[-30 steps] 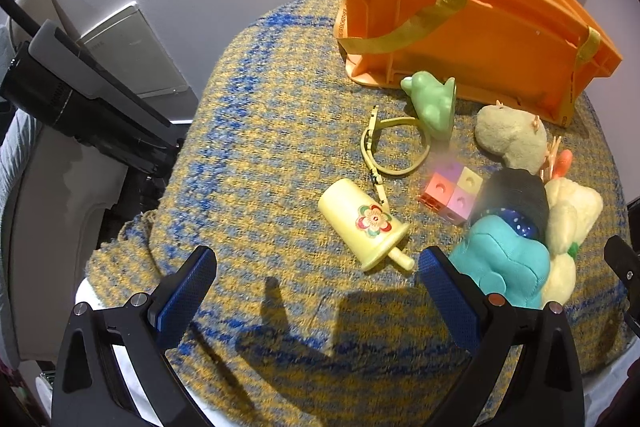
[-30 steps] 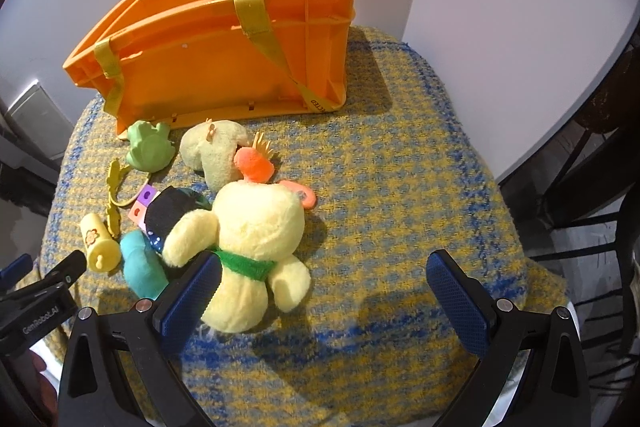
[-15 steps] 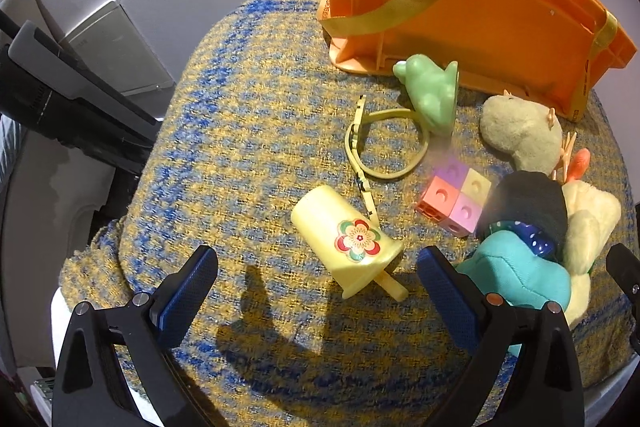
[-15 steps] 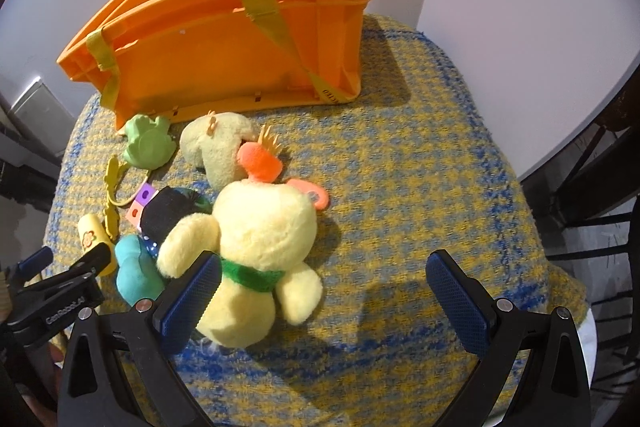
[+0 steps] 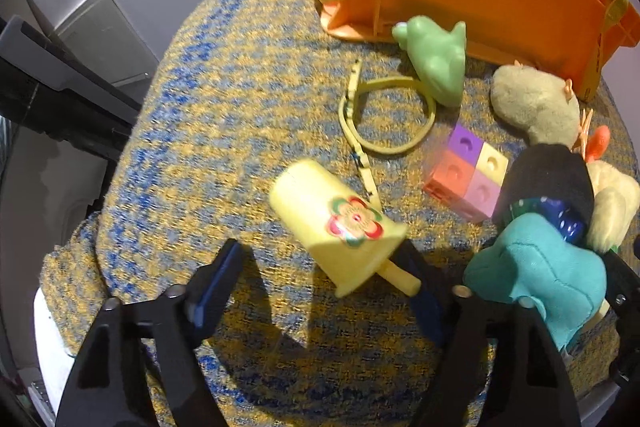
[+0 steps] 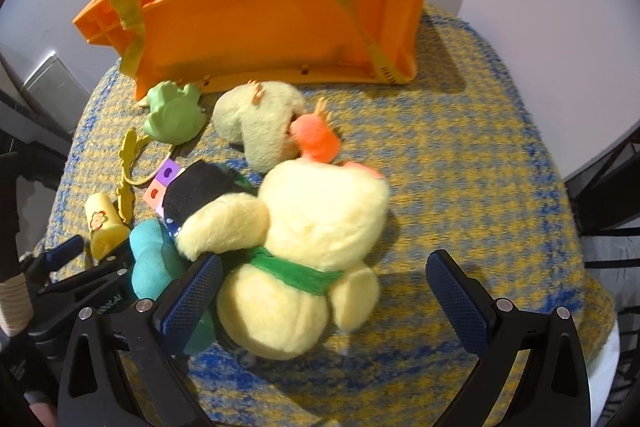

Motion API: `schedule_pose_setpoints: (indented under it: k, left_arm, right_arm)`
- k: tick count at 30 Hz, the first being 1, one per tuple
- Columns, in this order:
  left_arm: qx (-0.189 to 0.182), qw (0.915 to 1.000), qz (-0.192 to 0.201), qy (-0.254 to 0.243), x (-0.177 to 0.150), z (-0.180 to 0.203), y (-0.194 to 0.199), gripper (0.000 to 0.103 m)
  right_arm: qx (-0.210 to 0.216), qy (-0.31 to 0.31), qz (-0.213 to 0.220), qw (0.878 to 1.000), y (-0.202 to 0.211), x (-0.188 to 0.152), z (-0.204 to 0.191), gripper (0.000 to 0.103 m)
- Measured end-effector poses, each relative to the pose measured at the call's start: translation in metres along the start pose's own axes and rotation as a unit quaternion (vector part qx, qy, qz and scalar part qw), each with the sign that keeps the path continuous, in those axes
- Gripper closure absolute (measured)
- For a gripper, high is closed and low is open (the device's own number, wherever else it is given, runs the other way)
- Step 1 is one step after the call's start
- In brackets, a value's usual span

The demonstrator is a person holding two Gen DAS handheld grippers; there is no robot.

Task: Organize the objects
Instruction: 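Lower the left tool to the yellow popsicle toy while the right tool approaches the yellow plush bear, then close the left tool on the yellow popsicle toy while the right tool grasps the plush bear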

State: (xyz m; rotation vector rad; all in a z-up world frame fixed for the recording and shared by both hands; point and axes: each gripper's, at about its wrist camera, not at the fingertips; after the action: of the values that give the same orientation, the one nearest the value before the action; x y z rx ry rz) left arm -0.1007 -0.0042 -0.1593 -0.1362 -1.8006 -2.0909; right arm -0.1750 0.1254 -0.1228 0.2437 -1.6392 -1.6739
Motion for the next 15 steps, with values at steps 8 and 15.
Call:
schedule_pose_setpoints:
  k: [8,15]
  left_arm:
    - [0.000,0.9997,0.012,-0.021,-0.002,0.008,0.003,0.056]
    - [-0.011,0.9997,0.015,-0.018,-0.007,0.012,0.011,0.078]
  right_arm:
    - [0.038,0.008,-0.023,0.999,-0.015,0.002,-0.008,0.037]
    - [0.047,0.004,-0.017,0.999,-0.004,-0.003,0.004,0.051]
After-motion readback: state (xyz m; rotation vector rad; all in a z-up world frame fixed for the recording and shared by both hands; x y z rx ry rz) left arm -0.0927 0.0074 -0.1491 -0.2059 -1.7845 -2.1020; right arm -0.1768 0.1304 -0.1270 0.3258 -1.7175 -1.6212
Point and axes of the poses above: each gripper's, at about its wrist camera, not at the fingertips, and y roughly against the way its jaws point, z to its right, x to its top, and after that the axes turned 15 degrees about -x, right-handed
